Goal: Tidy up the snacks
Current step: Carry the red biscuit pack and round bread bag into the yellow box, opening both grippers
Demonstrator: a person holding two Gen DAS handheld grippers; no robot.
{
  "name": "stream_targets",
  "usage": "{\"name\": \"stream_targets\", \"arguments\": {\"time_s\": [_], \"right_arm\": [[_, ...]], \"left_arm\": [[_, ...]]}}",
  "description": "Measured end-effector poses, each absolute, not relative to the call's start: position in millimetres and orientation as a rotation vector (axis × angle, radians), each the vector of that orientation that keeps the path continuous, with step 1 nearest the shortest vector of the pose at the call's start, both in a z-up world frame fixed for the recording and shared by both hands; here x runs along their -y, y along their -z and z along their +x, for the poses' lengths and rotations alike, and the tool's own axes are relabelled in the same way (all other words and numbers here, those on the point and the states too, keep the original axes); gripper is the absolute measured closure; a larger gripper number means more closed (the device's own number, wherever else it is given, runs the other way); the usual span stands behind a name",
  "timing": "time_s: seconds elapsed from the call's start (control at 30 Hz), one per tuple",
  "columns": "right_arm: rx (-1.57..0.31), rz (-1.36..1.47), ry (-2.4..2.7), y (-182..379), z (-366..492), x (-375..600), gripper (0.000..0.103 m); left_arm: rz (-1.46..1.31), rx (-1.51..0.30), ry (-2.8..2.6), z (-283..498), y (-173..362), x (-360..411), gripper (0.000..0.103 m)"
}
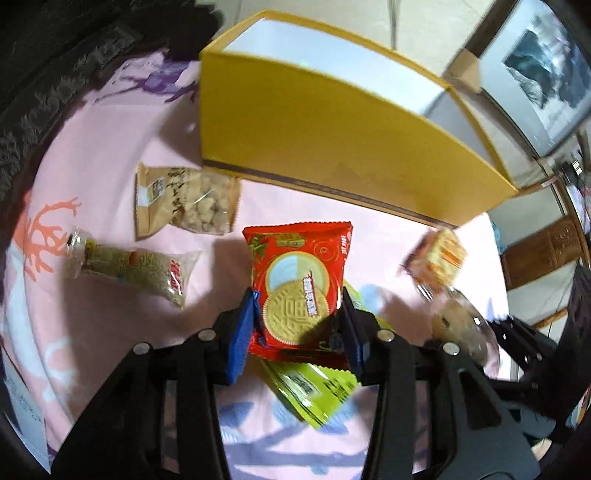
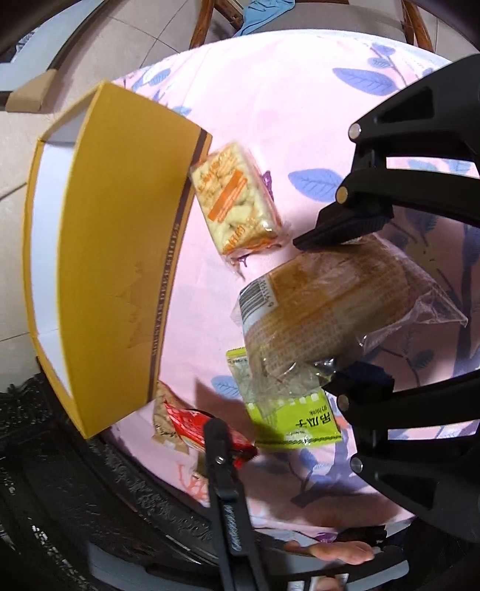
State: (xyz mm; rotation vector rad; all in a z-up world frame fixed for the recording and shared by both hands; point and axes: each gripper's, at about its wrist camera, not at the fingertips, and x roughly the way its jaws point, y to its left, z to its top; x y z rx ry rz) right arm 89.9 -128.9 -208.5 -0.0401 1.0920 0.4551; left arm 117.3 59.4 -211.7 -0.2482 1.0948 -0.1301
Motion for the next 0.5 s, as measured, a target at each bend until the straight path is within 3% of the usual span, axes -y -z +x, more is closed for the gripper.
{"name": "stream_targets", "arguments": {"time_s": [0.27,0.5], "right_arm": [[-1.005,-0.025,-0.440,170,84,140,0.048],[-0.901,-0.050,-0.424,130,100,140,0.048]], "left_arm": [[-0.183,-1.051,0.149,99,172,-34,0.060],[-0.166,-0.988,0.104,127,127,-27,0.059]]}}
